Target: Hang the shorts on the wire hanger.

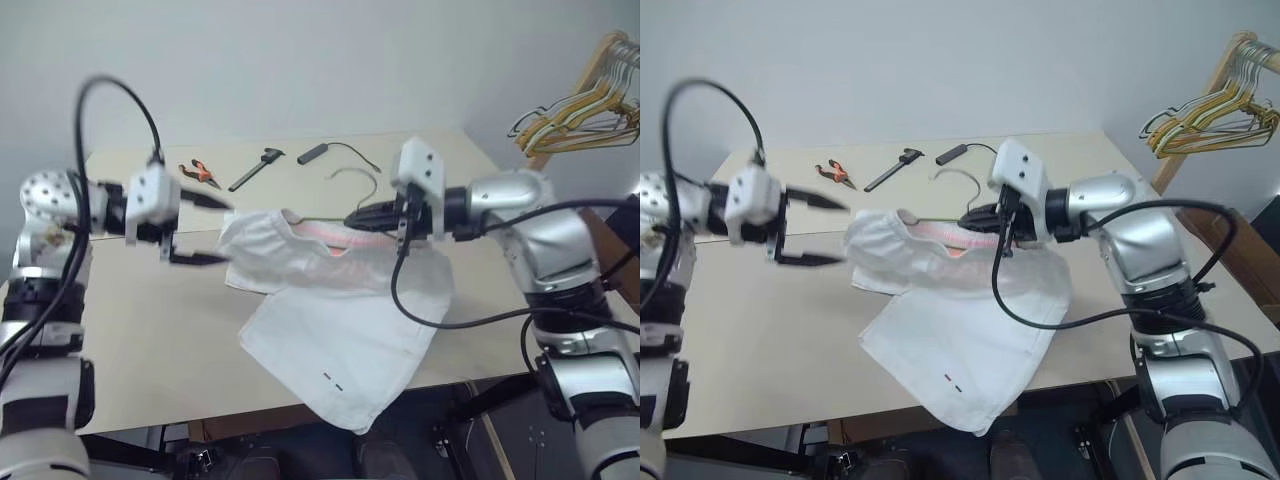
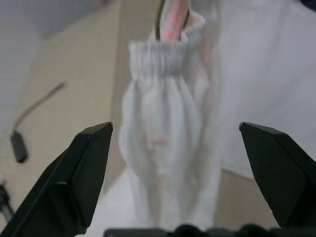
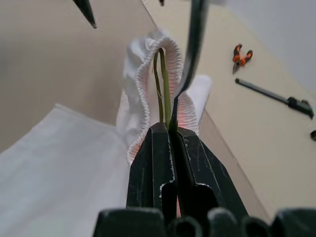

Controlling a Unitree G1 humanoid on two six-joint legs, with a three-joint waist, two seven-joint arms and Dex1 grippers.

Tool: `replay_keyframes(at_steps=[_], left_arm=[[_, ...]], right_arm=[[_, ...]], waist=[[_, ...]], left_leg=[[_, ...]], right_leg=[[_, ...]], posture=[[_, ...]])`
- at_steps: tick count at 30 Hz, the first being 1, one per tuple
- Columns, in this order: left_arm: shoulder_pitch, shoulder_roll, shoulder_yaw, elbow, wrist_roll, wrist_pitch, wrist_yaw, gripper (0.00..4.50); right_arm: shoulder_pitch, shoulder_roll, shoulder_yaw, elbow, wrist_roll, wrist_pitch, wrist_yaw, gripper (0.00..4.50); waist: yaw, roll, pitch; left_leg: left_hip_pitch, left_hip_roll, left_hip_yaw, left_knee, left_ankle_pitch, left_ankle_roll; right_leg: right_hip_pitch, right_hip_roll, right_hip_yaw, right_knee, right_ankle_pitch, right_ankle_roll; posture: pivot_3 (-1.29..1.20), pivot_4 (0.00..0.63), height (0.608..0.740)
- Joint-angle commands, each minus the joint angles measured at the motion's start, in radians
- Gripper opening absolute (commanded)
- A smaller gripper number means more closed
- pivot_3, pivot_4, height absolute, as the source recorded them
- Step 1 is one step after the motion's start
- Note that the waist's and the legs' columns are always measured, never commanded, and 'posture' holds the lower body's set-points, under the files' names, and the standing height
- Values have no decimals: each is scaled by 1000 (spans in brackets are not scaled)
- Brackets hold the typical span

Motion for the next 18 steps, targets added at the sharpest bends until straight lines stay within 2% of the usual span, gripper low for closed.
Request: replay_keyframes(at_steps=[1, 7, 8, 12, 18], left_arm=[[-31, -63, -52, 37, 55, -19, 48, 4482], [-112, -155, -163, 228, 205, -146, 84, 4482], [-124, -164, -166, 250, 209, -150, 84, 4081], [-157, -206, -174, 324, 225, -195, 82, 2999], [-156, -215, -164, 354, 228, -223, 63, 1184]], right_arm=[[-26, -9, -10, -39, 17, 7, 14, 0], [-43, -3, 0, -56, 19, 5, 19, 0], [-44, -4, 0, -59, 21, 6, 21, 0], [-40, -11, -2, -76, 29, 12, 23, 0], [-34, -19, -11, -94, 41, 30, 20, 0]], waist=[[-2, 0, 0], [-14, 0, 0], [-17, 0, 0], [-31, 0, -1], [-34, 0, 0]], left_leg=[[0, 0, 0, 0, 0, 0], [0, 0, 0, 0, 0, 0], [0, 0, 0, 0, 0, 0], [-2, 0, 0, 0, 0, 0], [-2, 0, 0, 0, 0, 0]], right_leg=[[0, 0, 0, 0, 0, 0], [-2, 1, 1, 0, 0, 0], [-2, 1, 1, 0, 0, 0], [-2, 0, 1, 0, 0, 0], [-3, 0, 1, 0, 0, 0]], posture=[[-63, 20, 740], [-77, 15, 740], [-77, 15, 740], [-93, 15, 740], [-99, 16, 740]])
